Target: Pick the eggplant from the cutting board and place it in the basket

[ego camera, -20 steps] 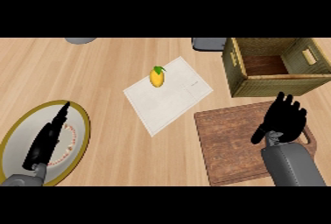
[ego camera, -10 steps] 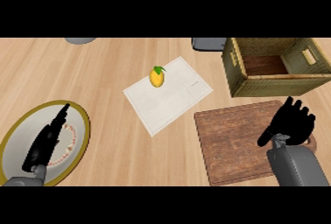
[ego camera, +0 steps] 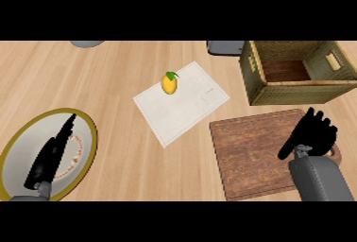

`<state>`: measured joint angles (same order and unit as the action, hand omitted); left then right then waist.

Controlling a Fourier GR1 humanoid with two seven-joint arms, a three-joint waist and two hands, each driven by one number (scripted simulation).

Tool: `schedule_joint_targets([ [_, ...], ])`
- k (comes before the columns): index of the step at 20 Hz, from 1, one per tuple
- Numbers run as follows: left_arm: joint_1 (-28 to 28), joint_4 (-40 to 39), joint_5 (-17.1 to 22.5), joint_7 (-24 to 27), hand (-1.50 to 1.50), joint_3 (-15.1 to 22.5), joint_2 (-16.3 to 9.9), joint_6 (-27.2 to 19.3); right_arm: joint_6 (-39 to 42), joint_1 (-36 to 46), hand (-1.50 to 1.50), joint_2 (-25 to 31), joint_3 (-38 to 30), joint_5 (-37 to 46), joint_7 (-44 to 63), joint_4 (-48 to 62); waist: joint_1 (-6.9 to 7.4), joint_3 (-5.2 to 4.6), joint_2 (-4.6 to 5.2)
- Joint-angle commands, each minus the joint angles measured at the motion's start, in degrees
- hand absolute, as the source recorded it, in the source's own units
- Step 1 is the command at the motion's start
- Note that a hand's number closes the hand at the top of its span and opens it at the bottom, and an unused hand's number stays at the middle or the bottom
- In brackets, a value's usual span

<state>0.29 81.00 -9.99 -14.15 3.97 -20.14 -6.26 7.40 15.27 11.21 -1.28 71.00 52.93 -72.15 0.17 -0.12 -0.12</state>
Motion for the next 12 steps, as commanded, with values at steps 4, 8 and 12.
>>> schedule_joint_targets([
  [4, 1.06, -1.79, -0.7, 3.47, 0.0, -2.64, -0.4, 2.26, -1.68, 2.39, 1.5, -2.81, -1.86, -2.4, -1.09, 8.27, 0.27, 0.13, 0.18],
  [8, -1.15, -0.67, -0.74, 1.24, 0.0, -2.12, 0.84, 2.37, -6.11, 3.12, 1.5, -3.22, -3.71, -5.46, -6.98, 12.57, 0.55, 0.18, 0.3],
  [12, -2.99, 0.67, -0.48, -3.46, 0.0, -2.99, -0.38, 3.67, -3.06, 2.42, 1.5, -4.39, -2.52, -6.55, -7.48, 9.45, 0.26, 0.16, 0.16],
])
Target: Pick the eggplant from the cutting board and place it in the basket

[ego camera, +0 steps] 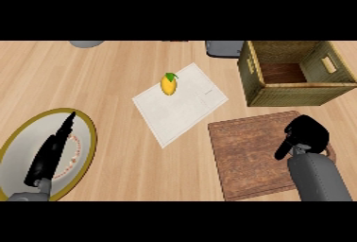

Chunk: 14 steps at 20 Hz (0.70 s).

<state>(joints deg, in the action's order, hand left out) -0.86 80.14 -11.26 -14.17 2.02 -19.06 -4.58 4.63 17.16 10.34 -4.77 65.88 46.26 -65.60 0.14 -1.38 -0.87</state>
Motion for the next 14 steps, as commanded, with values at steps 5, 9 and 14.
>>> schedule_joint_targets([
  [5, -0.08, -0.39, -1.41, 1.17, 0.0, 0.49, 1.9, -1.25, -0.85, 0.79, 1.5, -2.68, 3.21, 0.72, -4.09, 4.79, 0.28, 1.38, 1.0],
  [9, 1.24, -1.22, -2.04, 1.73, 0.0, 1.16, 2.27, -0.68, -5.72, 2.37, 1.5, -3.61, 6.21, 7.44, -0.34, 6.45, 0.61, 1.38, 1.02],
  [14, 3.17, 2.92, -0.61, -0.41, 0.0, -0.51, 0.94, 1.09, -6.53, 2.11, 1.5, 3.32, 6.07, 8.84, -5.48, 0.38, 0.28, 1.39, 0.76],
])
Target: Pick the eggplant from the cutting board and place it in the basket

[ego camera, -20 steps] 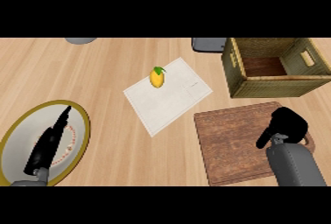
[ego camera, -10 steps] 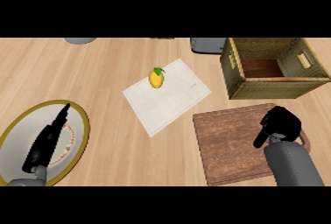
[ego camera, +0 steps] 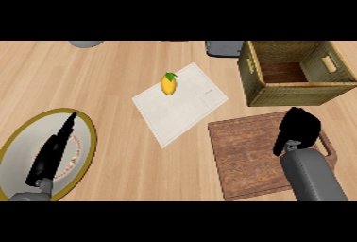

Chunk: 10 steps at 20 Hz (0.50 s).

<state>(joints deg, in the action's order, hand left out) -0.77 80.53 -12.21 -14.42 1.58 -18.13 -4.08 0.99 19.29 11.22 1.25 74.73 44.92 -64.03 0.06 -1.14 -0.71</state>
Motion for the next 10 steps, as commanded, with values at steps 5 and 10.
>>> schedule_joint_targets([
  [5, 1.56, 0.33, -0.05, 0.19, 0.0, -1.48, -0.23, -1.19, 1.17, -3.06, 1.5, 21.37, -9.09, -17.18, -35.92, -6.17, -1.75, 1.35, 0.08],
  [10, 0.81, -1.23, -0.1, 1.14, 0.0, -1.2, 0.37, -0.79, 1.3, -3.43, 1.5, 31.89, -21.32, -29.56, -52.36, -5.1, -1.94, 1.25, 0.46],
])
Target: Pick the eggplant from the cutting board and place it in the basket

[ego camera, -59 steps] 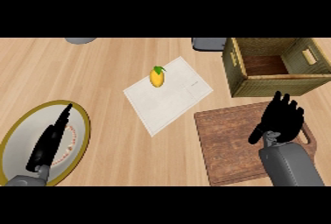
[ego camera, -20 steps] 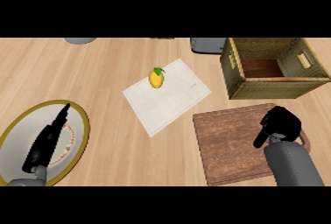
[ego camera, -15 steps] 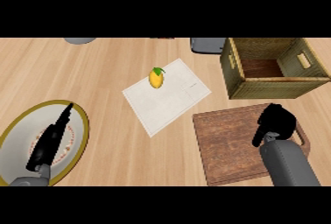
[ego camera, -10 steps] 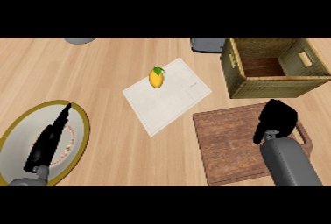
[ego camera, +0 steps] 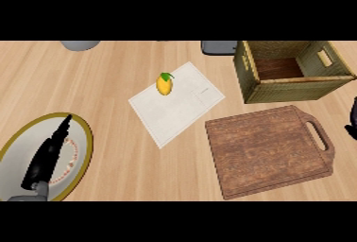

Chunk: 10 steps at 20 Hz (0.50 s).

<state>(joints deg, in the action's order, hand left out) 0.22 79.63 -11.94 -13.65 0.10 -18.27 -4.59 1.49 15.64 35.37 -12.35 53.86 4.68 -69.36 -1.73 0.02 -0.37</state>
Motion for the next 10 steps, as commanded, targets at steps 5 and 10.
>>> schedule_joint_targets([
  [5, 0.08, 3.56, -0.53, -2.21, 0.0, 0.32, -0.5, 0.87, 2.52, 2.72, 1.5, 14.83, -15.95, -14.24, -17.4, 0.86, 1.45, 0.04, 0.15],
  [10, -2.64, 0.96, -3.55, -3.22, 0.0, 3.06, 4.47, -2.33, 8.95, 2.68, 1.5, 18.5, -20.62, -19.46, -16.37, -5.08, 1.1, -0.03, 0.16],
])
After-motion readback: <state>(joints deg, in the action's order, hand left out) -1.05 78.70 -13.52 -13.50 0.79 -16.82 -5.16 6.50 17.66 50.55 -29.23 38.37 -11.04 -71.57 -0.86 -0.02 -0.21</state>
